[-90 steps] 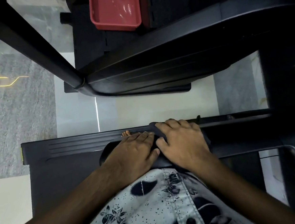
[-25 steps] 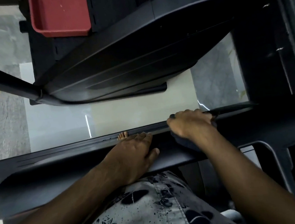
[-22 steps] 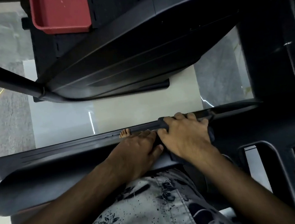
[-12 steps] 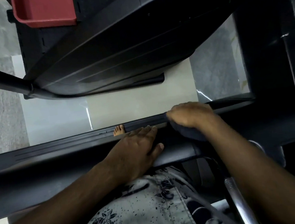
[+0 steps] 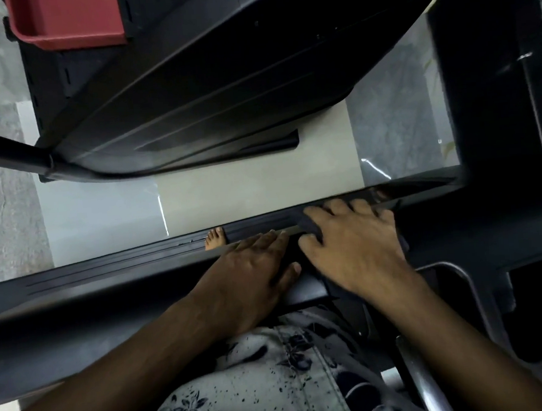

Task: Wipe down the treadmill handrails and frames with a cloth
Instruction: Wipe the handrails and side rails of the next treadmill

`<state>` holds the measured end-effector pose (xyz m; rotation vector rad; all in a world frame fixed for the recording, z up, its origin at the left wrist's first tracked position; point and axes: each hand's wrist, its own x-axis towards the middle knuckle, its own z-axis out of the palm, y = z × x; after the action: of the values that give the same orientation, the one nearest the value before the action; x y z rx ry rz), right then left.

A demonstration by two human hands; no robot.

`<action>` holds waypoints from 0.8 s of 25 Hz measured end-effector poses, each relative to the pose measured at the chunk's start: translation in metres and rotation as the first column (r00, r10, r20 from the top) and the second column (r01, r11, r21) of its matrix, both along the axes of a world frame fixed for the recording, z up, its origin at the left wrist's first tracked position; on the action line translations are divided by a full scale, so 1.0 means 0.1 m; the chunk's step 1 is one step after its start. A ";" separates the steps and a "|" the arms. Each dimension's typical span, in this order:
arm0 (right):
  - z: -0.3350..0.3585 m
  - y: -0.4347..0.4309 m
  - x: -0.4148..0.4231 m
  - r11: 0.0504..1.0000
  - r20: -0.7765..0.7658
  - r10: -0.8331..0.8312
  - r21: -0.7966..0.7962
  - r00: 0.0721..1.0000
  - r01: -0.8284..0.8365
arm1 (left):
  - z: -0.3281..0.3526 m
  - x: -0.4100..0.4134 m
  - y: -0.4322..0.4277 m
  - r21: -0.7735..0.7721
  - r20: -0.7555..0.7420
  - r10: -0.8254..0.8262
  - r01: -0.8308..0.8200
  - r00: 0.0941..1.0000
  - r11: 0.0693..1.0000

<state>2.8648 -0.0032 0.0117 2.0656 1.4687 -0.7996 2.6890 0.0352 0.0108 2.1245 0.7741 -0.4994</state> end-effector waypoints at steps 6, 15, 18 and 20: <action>0.01 0.08 0.65 0.980 0.051 -0.090 -0.175 0.995 0.098 | 0.01 0.18 0.02 -0.032 -0.005 -0.005 0.004 1.000 0.999; 0.08 -0.16 0.49 0.998 0.027 0.061 -0.009 0.998 -0.061 | -0.09 0.49 -0.06 -0.018 0.047 -0.041 0.042 0.998 0.999; -0.01 0.12 1.01 0.981 0.044 -0.115 -0.152 0.992 0.120 | -0.11 0.60 -0.10 -0.018 0.034 -0.048 0.049 0.998 0.999; -0.02 0.16 1.19 0.955 0.136 -0.172 -0.219 0.976 0.199 | -0.09 0.66 -0.10 -0.021 0.024 -0.061 0.061 0.998 0.998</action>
<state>2.9841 0.0127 0.0093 2.0528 1.0754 -0.8636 2.7550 0.0252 0.0016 2.1351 0.6892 -0.5119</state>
